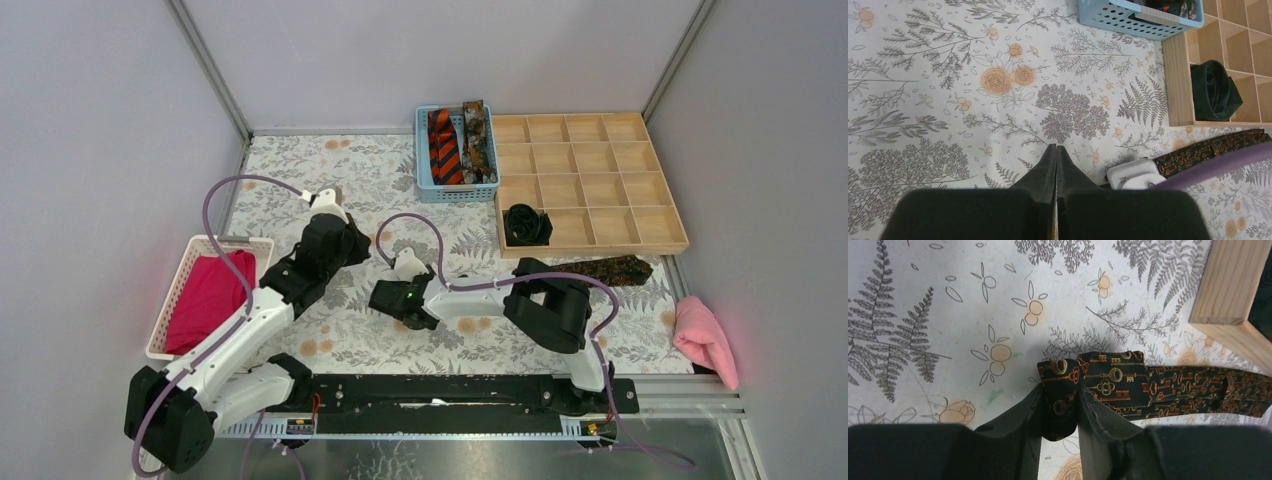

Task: Roll the ties
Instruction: Roll the tie at the center of the board.

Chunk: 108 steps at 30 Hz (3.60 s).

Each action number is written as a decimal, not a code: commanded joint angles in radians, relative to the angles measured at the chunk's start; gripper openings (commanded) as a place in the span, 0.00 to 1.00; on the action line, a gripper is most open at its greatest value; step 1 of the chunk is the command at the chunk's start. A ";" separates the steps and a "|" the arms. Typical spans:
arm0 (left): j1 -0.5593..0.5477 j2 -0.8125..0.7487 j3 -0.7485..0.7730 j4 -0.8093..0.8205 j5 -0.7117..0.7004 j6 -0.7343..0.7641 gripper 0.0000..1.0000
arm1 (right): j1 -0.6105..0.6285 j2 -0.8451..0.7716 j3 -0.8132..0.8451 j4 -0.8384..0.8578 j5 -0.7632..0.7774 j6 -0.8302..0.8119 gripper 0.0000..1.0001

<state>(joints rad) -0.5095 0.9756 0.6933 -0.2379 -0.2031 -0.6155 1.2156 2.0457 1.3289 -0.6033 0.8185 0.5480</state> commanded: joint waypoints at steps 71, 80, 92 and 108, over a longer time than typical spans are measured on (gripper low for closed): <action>-0.262 0.879 0.210 0.435 0.916 0.269 0.00 | -0.499 -0.962 -0.911 0.736 -0.875 0.389 0.27; -0.265 0.920 0.290 0.246 0.942 0.383 0.00 | -0.525 -1.004 -0.921 0.676 -0.836 0.363 0.27; -0.265 1.023 0.438 0.141 0.993 0.434 0.00 | -0.547 -1.033 -0.943 0.542 -0.722 0.352 0.27; -0.265 1.057 0.519 0.101 0.925 0.444 0.00 | -0.559 -0.920 -0.893 0.484 -0.592 0.284 0.35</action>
<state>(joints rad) -0.7662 2.0224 1.1854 -0.1150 0.7563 -0.1913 0.6647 1.1027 0.3889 -0.0769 0.1532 0.8738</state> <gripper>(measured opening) 0.007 0.334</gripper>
